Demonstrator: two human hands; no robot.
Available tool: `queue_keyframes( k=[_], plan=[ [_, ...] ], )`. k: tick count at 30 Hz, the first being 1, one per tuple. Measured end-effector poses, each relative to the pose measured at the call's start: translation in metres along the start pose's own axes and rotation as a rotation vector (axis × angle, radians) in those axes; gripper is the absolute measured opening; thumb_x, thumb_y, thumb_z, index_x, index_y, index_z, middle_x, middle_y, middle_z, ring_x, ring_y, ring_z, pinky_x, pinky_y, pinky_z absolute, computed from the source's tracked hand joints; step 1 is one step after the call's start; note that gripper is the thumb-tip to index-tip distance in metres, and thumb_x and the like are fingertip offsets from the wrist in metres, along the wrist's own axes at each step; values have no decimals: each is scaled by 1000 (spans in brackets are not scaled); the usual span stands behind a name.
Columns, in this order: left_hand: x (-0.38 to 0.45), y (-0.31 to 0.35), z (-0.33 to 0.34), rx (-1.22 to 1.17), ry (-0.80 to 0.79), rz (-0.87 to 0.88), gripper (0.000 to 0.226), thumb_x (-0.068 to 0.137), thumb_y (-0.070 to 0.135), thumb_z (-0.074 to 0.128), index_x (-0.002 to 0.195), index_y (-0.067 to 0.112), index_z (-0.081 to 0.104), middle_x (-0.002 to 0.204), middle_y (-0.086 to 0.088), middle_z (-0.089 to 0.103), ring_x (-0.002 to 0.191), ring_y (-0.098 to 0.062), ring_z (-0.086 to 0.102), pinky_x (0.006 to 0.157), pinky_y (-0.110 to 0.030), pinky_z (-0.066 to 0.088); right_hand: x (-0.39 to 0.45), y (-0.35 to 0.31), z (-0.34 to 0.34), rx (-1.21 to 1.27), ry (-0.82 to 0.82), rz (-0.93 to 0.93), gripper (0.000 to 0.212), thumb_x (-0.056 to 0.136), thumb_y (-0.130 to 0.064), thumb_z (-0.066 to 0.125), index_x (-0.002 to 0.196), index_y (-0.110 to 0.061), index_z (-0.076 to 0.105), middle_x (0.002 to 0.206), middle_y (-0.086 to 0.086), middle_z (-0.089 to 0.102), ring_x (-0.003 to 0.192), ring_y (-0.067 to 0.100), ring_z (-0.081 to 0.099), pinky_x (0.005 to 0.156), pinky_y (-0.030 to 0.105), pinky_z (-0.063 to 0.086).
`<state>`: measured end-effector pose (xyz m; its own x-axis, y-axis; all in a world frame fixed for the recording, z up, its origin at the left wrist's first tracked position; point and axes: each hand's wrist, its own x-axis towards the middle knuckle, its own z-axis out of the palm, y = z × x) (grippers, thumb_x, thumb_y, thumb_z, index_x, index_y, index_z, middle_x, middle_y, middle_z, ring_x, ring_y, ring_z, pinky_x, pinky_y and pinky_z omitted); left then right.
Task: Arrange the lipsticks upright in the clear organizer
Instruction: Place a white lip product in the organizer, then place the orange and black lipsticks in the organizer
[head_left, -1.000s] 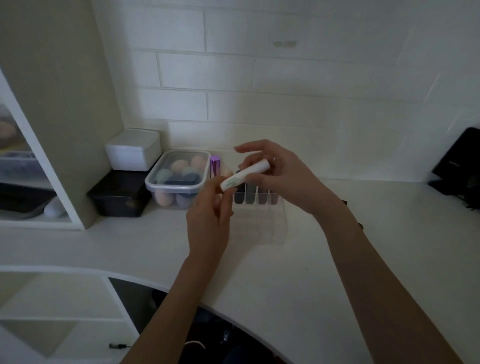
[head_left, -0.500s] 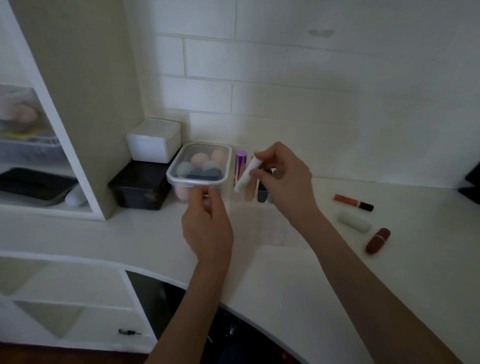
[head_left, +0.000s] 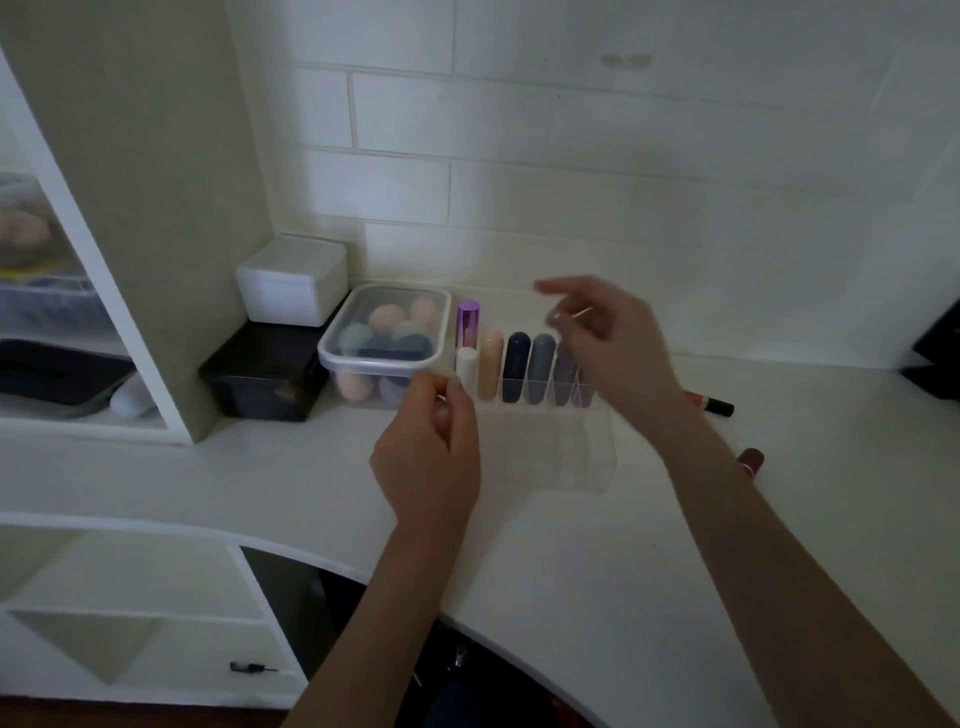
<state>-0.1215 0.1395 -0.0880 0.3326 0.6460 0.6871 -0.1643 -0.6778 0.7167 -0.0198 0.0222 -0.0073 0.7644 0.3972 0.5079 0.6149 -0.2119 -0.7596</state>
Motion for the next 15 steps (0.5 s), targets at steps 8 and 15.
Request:
queue_keyframes(
  k=[8,15],
  plan=[
    [-20,26,17,114,-160,504,28,86,19,48,60,11,54,43,0,45,34,-13,35,39,-20,26,-5,81,-110,-489,62,425,23,87,-10,63,108,-17,69,109,9,68,70,13,56,58,16,38],
    [-36,62,52,96,-314,744,27,86,17,52,59,13,51,45,1,44,35,-14,29,37,-22,26,-14,135,-105,-465,65,562,26,80,-18,71,105,-25,70,118,1,66,111,22,60,102,41,45]
  ],
)
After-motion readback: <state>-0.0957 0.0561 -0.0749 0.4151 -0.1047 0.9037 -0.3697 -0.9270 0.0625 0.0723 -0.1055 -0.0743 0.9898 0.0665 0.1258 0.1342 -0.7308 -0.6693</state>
